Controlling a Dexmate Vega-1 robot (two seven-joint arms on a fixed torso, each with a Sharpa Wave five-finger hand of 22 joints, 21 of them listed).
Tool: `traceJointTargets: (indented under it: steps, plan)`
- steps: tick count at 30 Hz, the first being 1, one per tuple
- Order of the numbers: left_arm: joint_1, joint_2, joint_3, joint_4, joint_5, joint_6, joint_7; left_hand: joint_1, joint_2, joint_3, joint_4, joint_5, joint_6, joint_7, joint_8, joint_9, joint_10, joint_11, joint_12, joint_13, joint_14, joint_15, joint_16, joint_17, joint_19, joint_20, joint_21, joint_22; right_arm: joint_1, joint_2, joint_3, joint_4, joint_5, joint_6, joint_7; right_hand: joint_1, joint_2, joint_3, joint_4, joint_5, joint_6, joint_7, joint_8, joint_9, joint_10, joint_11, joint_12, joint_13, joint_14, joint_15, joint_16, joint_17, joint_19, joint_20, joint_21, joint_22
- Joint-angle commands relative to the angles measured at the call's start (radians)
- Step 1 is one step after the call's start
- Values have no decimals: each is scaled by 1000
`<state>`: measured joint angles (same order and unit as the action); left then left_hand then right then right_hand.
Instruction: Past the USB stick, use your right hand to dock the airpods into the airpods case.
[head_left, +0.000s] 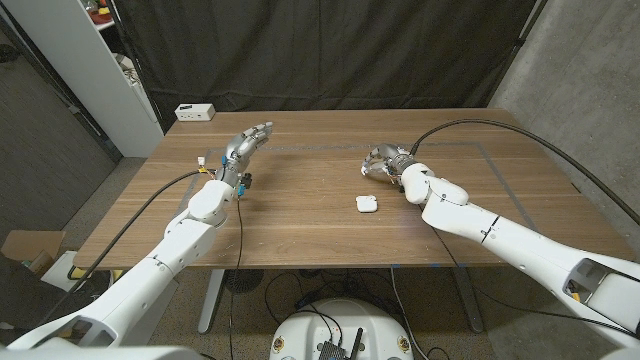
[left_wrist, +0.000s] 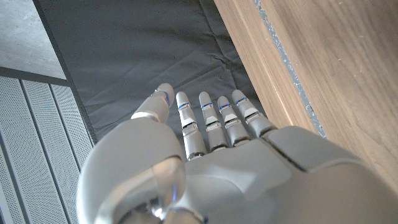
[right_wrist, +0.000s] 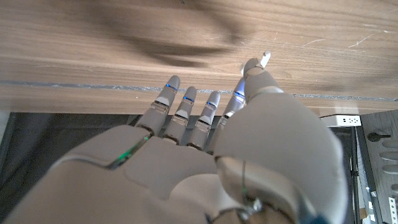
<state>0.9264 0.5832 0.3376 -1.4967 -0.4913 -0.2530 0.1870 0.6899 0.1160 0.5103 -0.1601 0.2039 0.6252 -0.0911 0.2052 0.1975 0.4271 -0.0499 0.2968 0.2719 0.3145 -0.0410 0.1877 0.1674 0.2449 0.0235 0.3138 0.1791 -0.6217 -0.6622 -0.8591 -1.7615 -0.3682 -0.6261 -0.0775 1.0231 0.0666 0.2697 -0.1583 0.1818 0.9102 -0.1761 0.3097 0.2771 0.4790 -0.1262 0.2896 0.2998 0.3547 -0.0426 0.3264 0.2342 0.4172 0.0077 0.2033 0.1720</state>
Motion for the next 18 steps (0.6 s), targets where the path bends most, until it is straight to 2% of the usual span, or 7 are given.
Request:
traceJointTargets:
  steps: [1, 5, 6, 8, 12, 18]
  plan:
    - [-37, -13, 14, 47, -3, -20, -37, 5, 5, -2, 0, 7, 11, -1, -6, 4, 10, -2, -4, 3, 9, -66, -3, 3, 6, 6, -6, 3, -50, -12, -24, -121, -93, -99, -31, 14, -2, -7, 1, 6, 7, 11, 10, 12, 19, 3, 12, 6, 21, -159, 14, 4, 20, -5, 5, 1]
    - [-45, -18, 16, 64, -6, -35, -51, 5, 5, -2, 0, 7, 13, -1, -5, 4, 11, -4, -3, 4, 8, -66, -4, 3, 7, 5, -7, 3, -71, -15, -21, -140, -98, -93, -40, 22, -4, -9, -3, 6, 12, 23, 15, 18, 26, 8, 15, 10, 26, -158, 18, 5, 26, -13, 4, 1]
    - [-48, -19, 17, 71, -7, -42, -58, 5, 5, -2, 0, 7, 12, -1, -5, 4, 11, -3, -4, 4, 9, -65, -4, 3, 7, 6, -7, 3, -77, -16, -19, -144, -97, -89, -42, 28, -5, -11, -4, 6, 14, 26, 18, 23, 29, 22, 16, 14, 32, -161, 21, 6, 36, -25, 6, 0]
    - [-52, -19, 18, 76, -9, -42, -63, 4, 6, -2, 0, 7, 11, -3, -6, 4, 12, -3, -3, 4, 9, -67, -3, 3, 7, 6, -8, 3, -86, -20, -18, -150, -99, -85, -45, 42, -8, -11, -8, 6, 17, 45, 23, 31, 30, 23, 17, 18, 47, -157, 28, 6, 51, -43, 8, -2]
    - [-66, -25, 23, 105, -12, -63, -87, 4, 6, -2, 0, 7, 10, -3, -6, 4, 13, -3, -3, 4, 10, -68, -3, 3, 7, 6, -9, 3, -107, -35, -13, -167, -106, -69, -51, 53, -10, -13, -9, 5, 17, 47, 26, 39, 36, 29, 20, 23, 56, -160, 32, 5, 63, -53, 8, -4]
    - [-79, -35, 30, 131, -15, -83, -108, 3, 5, -2, 0, 7, 10, -1, -7, 4, 13, -2, -4, 5, 11, -68, -3, 3, 8, 5, -11, 3, -136, -44, -11, -211, -132, -102, -48, 58, -9, -16, -6, 4, 19, 46, 31, 47, 42, 27, 24, 28, 58, -166, 33, 6, 63, -61, 3, -4]
